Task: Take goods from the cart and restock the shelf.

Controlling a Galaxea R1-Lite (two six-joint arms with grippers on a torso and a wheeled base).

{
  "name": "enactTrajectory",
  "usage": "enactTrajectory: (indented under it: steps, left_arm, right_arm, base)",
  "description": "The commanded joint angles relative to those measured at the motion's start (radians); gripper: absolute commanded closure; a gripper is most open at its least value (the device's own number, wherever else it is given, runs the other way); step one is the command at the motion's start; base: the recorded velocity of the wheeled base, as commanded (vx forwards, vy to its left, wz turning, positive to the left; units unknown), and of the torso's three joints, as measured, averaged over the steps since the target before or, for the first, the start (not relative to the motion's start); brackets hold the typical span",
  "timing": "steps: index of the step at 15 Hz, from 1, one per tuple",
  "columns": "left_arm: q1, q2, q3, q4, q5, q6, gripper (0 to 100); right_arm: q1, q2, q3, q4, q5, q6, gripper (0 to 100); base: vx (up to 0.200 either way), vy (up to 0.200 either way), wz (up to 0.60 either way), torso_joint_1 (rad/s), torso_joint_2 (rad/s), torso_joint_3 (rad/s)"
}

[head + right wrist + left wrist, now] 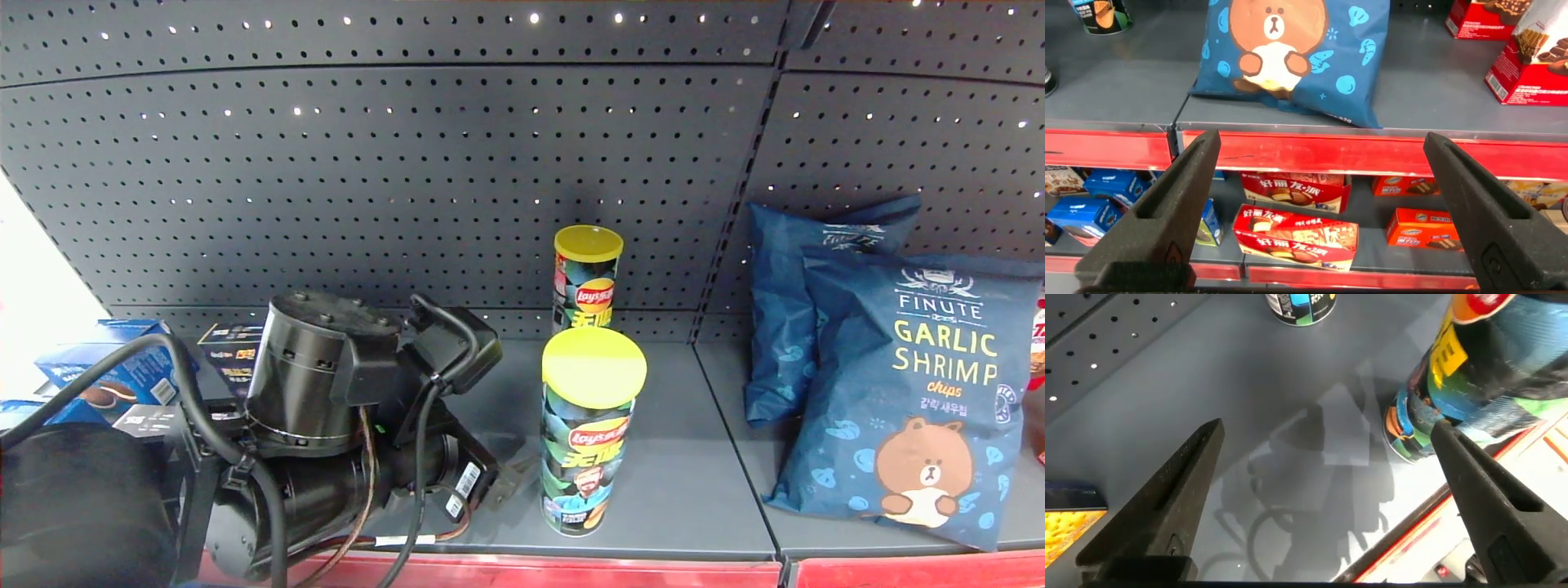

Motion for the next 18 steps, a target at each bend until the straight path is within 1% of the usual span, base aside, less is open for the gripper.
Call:
enactTrajectory:
  steps: [1,4,6,14,16,18]
  left_arm:
    - [0.003,0.013,-0.002,-0.001,-0.001,-0.001,0]
    - [0.017,0.03,-0.002,-0.043,-0.001,0.003,0]
    - [0.023,0.032,0.0,-0.049,-0.001,0.004,0]
    - [0.031,0.038,0.009,-0.05,-0.001,0.006,0]
    - [0.032,0.035,0.02,-0.05,-0.001,0.006,0]
    - [0.048,0.024,0.052,-0.05,0.002,0.001,0]
  right_arm:
    - [0.0,0.001,0.0,0.0,0.001,0.0,0]
    - [0.0,0.001,0.0,0.0,0.001,0.0,0]
    - [0.0,0.001,0.0,0.0,0.001,0.0,0]
    - [0.0,0.001,0.0,0.0,0.001,0.0,0]
    - [0.0,0.001,0.0,0.0,0.001,0.0,0]
    - [0.0,0.001,0.0,0.0,0.001,0.0,0]
  base:
    - [0.0,0.0,0.0,0.0,0.0,0.0]
    - [0.0,0.0,0.0,0.0,0.0,0.0]
    - [0.0,0.0,0.0,0.0,0.0,0.0]
    - [0.0,0.0,0.0,0.0,0.0,0.0]
    - [0.0,0.0,0.0,0.0,0.0,0.0]
    - [0.0,0.0,0.0,0.0,0.0,0.0]
